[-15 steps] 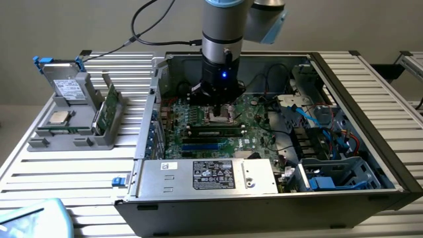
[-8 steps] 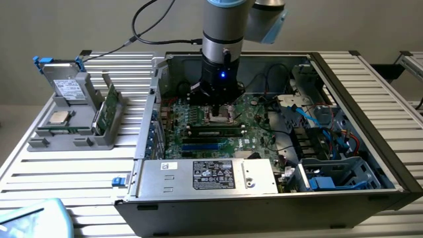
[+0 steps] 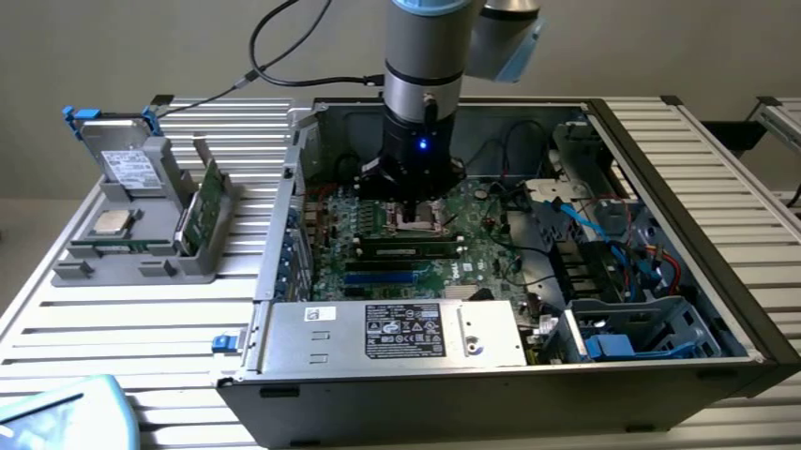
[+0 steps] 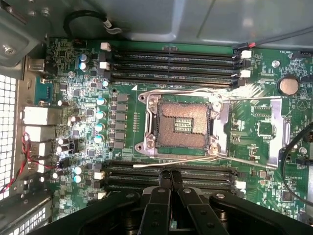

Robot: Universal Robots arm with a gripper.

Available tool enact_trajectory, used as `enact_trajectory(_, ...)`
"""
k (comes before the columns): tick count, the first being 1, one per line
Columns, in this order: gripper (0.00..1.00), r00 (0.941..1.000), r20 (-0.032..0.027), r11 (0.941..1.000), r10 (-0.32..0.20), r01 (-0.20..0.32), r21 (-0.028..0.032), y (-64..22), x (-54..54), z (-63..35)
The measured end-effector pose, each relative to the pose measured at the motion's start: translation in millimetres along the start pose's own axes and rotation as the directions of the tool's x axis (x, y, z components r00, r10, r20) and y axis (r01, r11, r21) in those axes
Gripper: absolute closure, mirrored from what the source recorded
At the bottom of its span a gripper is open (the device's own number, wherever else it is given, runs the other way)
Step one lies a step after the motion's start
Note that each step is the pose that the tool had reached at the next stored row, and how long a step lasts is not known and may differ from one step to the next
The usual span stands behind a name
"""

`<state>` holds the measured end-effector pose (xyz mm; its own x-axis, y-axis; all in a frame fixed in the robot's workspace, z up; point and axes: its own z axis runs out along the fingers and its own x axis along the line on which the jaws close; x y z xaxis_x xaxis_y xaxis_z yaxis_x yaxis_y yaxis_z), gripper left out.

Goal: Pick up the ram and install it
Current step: 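Press down the ram until it locks into place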

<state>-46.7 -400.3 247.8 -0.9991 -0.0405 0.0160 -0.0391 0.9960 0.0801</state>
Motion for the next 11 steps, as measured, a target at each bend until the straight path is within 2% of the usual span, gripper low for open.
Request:
enact_trajectory(6, 0.89, 1.0000, -0.0003, 1.0000, 0.002, -0.002, 0.0000, -12.0, -1.2, -3.2)
enact_trajectory(11, 0.89, 1.0000, -0.0030, 1.0000, 0.002, -0.002, -0.0001, -22.8, -3.5, -8.2)
